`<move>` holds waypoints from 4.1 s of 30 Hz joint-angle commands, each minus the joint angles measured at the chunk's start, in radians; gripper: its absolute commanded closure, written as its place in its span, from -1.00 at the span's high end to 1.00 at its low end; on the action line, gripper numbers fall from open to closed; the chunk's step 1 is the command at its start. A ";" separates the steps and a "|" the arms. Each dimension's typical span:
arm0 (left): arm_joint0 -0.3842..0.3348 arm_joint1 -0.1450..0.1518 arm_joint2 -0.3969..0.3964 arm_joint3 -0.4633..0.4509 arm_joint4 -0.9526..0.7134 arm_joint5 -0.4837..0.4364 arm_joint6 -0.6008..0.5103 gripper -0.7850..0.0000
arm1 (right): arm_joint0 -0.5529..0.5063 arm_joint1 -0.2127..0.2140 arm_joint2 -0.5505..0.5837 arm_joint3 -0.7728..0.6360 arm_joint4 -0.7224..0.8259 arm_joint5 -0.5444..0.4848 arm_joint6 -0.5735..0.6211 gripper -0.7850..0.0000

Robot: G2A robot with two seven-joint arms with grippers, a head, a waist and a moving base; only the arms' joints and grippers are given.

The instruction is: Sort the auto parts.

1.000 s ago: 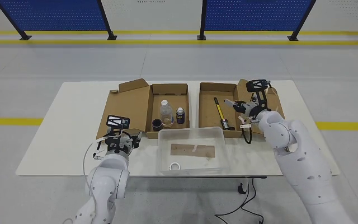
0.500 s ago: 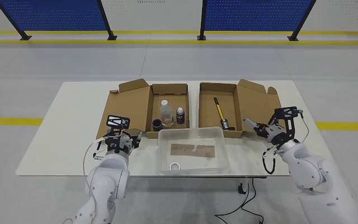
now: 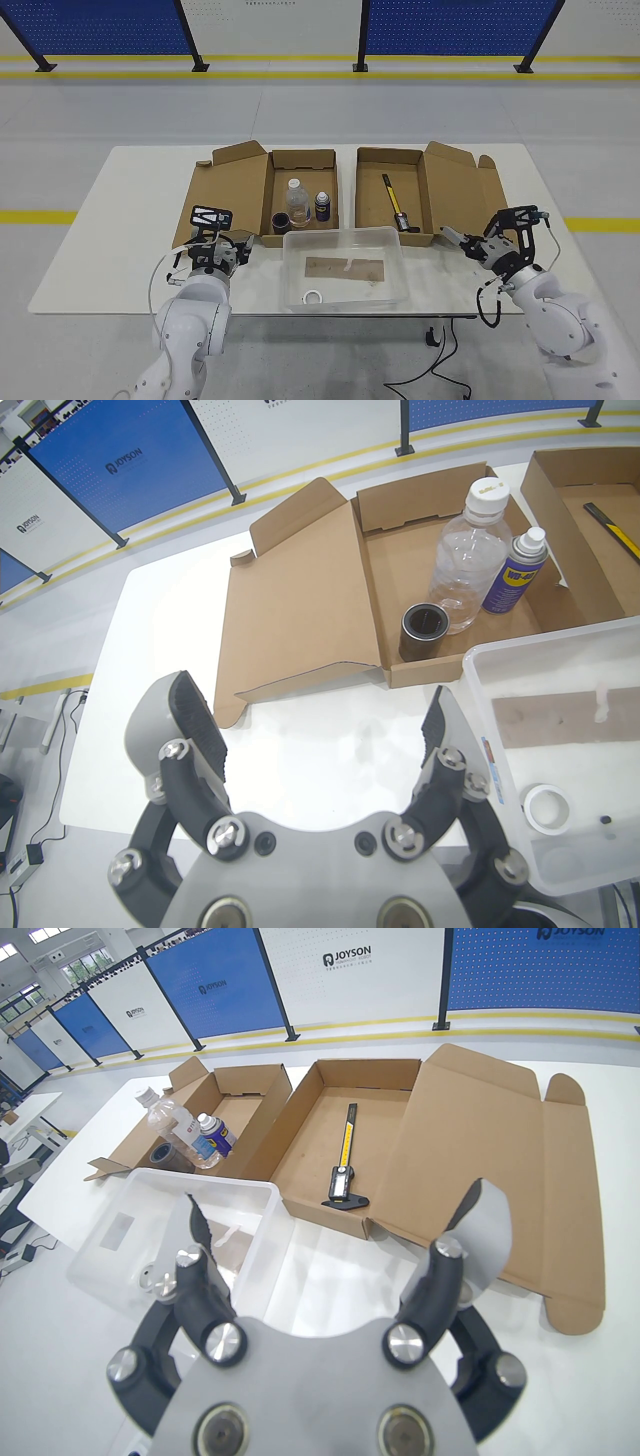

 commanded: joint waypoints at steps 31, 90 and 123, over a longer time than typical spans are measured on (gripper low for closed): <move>0.000 0.000 0.000 0.000 0.000 0.000 0.000 1.00 | 0.014 0.004 -0.015 -0.018 -0.032 -0.070 0.058 1.00; 0.000 0.000 0.000 0.000 0.000 0.000 0.000 1.00 | 0.722 -0.064 -0.774 0.253 -0.233 -0.239 0.672 1.00; 0.000 0.000 0.000 0.000 0.000 0.000 0.000 1.00 | 0.749 -0.195 -0.995 0.363 -0.162 0.107 0.637 -0.03</move>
